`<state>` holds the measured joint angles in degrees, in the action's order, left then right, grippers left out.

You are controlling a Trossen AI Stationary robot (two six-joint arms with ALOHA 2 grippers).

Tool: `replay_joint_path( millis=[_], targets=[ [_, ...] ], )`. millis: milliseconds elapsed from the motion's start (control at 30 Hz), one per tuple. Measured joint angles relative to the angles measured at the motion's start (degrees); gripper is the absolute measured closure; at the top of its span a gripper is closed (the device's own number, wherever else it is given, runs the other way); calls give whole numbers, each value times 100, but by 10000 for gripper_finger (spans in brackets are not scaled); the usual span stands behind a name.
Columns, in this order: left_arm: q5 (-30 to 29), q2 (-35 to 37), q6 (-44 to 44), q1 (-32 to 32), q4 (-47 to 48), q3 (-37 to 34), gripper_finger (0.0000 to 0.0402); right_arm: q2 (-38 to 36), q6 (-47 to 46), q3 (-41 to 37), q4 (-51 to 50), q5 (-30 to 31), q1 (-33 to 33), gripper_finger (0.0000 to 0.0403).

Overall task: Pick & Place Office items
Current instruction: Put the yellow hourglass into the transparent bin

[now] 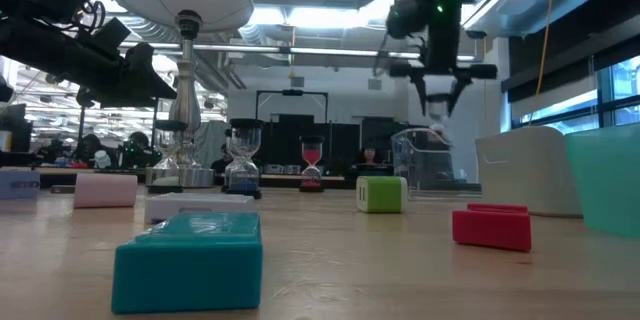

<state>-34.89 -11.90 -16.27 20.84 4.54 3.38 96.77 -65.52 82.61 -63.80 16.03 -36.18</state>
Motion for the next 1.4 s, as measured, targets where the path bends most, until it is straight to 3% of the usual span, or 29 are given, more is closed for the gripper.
replay_joint_path(
  millis=[300, 567, 933, 1400],
  targets=[
    [0, 1, 0, 2, 0, 2, 105, -42, -288, -991, 581, -346, -300, 199],
    [0, 0, 0, 2, 0, 2, 105, -44, -926, -1662, 1341, -188, -378, 178],
    [0, 2, 0, 0, 0, 0, 105, -46, -1165, -1795, 1494, 145, -416, 199],
    [0, 2, 0, 2, 0, 2, 105, -46, -1089, -1783, 1341, 129, -407, 123]
  ],
)
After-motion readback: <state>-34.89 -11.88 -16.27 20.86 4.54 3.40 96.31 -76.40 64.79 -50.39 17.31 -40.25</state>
